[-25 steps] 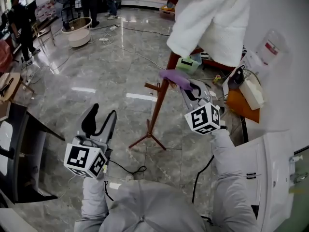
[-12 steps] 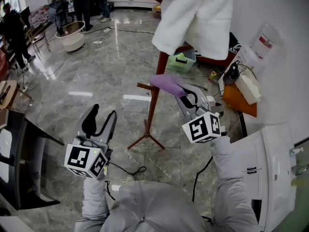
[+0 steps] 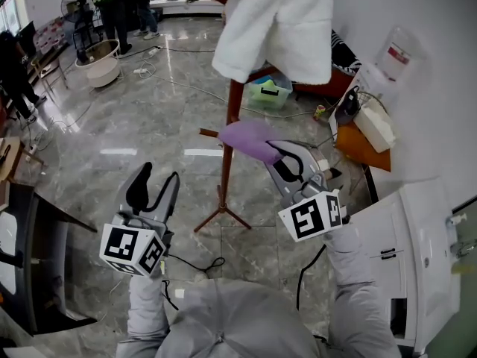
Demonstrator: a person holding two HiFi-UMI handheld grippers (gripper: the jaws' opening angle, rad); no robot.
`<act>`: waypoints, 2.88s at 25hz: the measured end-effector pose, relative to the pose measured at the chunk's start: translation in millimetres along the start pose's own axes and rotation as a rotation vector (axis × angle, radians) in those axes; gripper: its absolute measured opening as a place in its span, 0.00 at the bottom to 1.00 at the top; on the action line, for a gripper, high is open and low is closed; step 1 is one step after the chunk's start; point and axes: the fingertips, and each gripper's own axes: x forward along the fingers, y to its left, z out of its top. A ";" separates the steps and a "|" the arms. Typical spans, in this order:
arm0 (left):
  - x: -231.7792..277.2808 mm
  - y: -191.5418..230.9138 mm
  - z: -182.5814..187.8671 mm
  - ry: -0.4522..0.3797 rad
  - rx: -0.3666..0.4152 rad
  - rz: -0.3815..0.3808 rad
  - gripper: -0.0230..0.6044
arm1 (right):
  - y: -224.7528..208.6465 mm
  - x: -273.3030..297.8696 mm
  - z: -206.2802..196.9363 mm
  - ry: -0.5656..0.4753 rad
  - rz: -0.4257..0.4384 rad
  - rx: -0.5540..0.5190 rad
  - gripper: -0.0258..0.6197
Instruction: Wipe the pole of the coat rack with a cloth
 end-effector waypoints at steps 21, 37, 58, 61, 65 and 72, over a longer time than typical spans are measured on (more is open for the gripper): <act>3.4 0.8 -2.4 0.015 0.023 -0.024 0.46 | 62.3 -41.9 30.3 -0.100 0.008 0.301 0.12; -26.9 78.1 -6.4 0.071 0.058 0.091 0.46 | 34.0 94.7 18.3 -0.072 -0.380 0.449 0.12; 16.6 117.6 -29.7 0.141 0.032 0.008 0.46 | 61.5 172.8 -64.6 0.194 -0.457 0.446 0.12; 22.3 115.6 -30.3 0.142 0.033 -0.002 0.46 | 70.3 173.6 -65.7 0.200 -0.429 0.444 0.12; 27.8 109.9 -30.7 0.142 0.033 -0.009 0.46 | 79.8 171.1 -66.3 0.195 -0.394 0.472 0.12; 29.5 105.1 -32.1 0.139 0.032 -0.016 0.46 | 99.0 172.0 -56.5 0.167 -0.333 0.544 0.12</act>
